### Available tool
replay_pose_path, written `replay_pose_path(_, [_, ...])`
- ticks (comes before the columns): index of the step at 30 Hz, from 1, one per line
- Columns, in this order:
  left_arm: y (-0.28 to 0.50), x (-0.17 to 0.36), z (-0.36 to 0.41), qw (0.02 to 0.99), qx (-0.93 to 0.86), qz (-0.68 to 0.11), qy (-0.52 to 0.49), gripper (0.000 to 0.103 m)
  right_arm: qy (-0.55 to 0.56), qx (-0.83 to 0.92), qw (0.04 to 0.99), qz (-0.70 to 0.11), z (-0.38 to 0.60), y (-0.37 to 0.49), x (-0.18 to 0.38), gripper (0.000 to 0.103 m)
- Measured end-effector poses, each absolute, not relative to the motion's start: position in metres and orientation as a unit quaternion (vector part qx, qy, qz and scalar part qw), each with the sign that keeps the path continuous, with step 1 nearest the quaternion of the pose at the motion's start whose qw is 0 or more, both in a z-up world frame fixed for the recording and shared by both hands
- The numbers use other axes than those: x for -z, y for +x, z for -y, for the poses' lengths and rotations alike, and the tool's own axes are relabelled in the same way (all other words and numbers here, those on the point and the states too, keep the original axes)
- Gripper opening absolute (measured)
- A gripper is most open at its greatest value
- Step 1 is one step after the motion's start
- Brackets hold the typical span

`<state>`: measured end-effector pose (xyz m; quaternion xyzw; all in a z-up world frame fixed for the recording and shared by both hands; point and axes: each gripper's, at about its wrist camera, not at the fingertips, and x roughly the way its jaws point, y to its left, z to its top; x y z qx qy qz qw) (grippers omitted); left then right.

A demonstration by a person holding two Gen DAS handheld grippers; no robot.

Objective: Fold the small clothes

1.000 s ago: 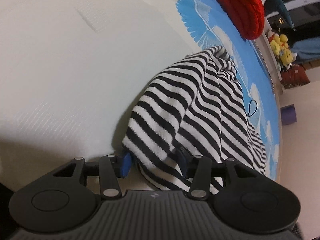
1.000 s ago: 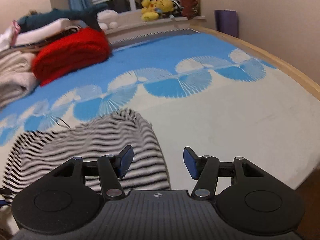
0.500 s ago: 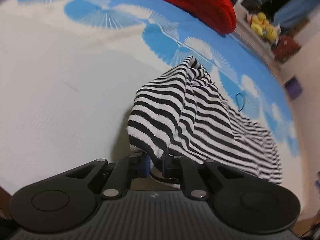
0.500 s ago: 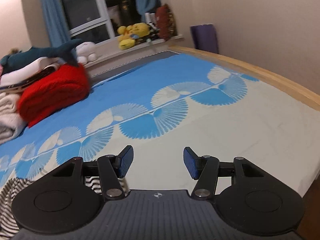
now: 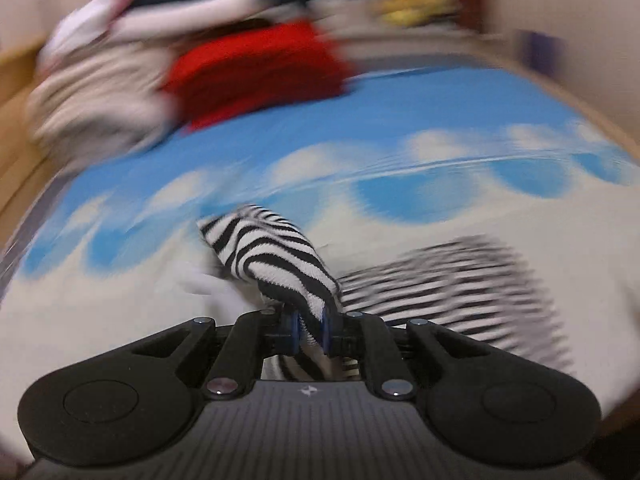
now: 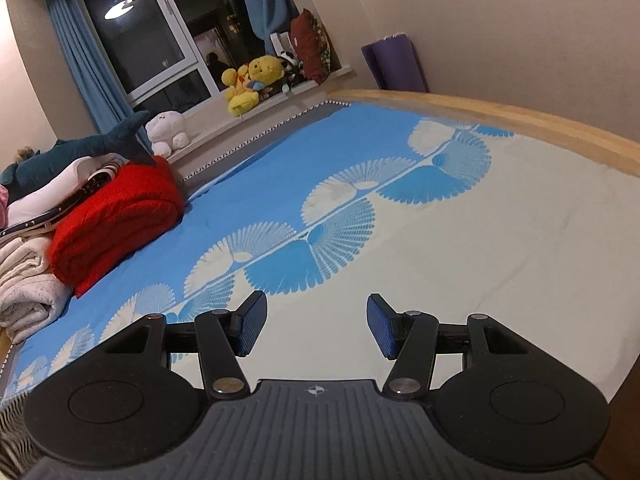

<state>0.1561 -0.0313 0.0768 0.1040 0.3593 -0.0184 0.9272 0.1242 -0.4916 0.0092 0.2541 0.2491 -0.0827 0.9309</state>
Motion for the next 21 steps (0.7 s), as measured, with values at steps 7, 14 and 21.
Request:
replay_pose_path(7, [0.107,-0.008,0.208,0.88,0.243,-0.355,0.201,0.014,0.229,0.086,0.942,-0.231,0.501,0.115,-0.012,0.057])
replay_pose_path(14, [0.111,-0.009,0.188,0.833,0.326,-0.425,0.139,0.031,0.24,0.068,0.939,-0.237,0.5,0.115,-0.01,0.057])
replay_pose_path(21, [0.13,-0.058,0.088,0.876,0.244,-0.407,0.083,0.034,0.23,-0.002,0.941,-0.248,0.474,0.12,-0.014,0.052])
